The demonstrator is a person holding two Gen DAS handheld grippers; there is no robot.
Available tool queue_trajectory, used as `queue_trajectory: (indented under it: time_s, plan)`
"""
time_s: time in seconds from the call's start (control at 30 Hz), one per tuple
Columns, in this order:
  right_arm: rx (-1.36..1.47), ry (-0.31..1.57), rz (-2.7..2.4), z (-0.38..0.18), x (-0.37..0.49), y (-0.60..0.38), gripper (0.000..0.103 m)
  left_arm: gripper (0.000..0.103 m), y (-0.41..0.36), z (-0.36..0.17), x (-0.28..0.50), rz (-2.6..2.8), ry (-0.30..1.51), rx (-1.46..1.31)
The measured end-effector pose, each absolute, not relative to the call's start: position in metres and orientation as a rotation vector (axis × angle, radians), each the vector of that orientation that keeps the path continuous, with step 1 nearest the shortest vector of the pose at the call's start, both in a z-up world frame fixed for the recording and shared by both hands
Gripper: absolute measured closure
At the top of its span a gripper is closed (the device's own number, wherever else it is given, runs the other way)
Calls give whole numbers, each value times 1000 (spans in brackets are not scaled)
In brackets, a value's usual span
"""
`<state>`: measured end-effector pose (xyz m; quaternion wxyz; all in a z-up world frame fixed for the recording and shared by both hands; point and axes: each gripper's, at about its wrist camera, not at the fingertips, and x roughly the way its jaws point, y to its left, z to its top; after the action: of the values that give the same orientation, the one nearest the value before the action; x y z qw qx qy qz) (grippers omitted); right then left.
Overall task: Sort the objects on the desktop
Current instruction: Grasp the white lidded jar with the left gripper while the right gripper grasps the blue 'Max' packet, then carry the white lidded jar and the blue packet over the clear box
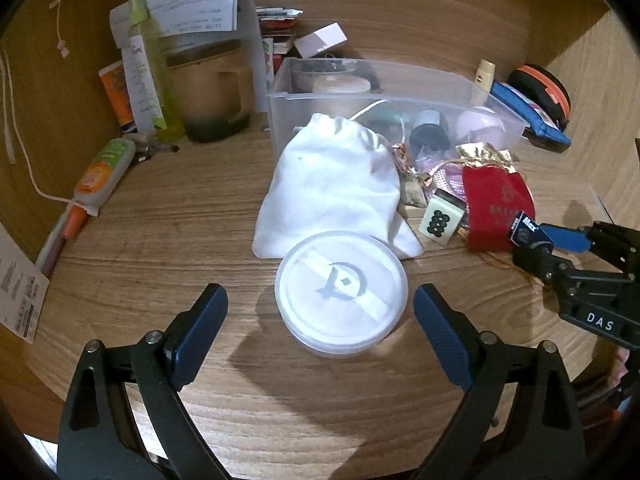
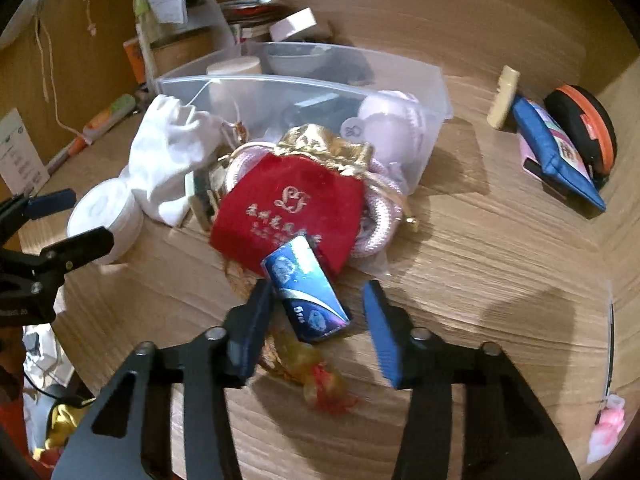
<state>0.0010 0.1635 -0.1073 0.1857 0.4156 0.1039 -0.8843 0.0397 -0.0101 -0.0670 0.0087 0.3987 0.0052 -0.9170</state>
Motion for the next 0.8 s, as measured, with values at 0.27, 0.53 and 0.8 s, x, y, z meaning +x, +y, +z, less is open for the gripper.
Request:
queue_trajectory:
  time_s: [0.27,0.53,0.8]
  plan:
    - [1173,289,-2471,-107,0,161,73,38,-12,-69,34,-2882,60,1265]
    - [1163,241,-2467,-101,5,172,88,38,-11,-68,36,-2888,77,1258]
    - [1133,194,-2483,-93,7,181,95,38,-11,-48,46,-2928,105,1177]
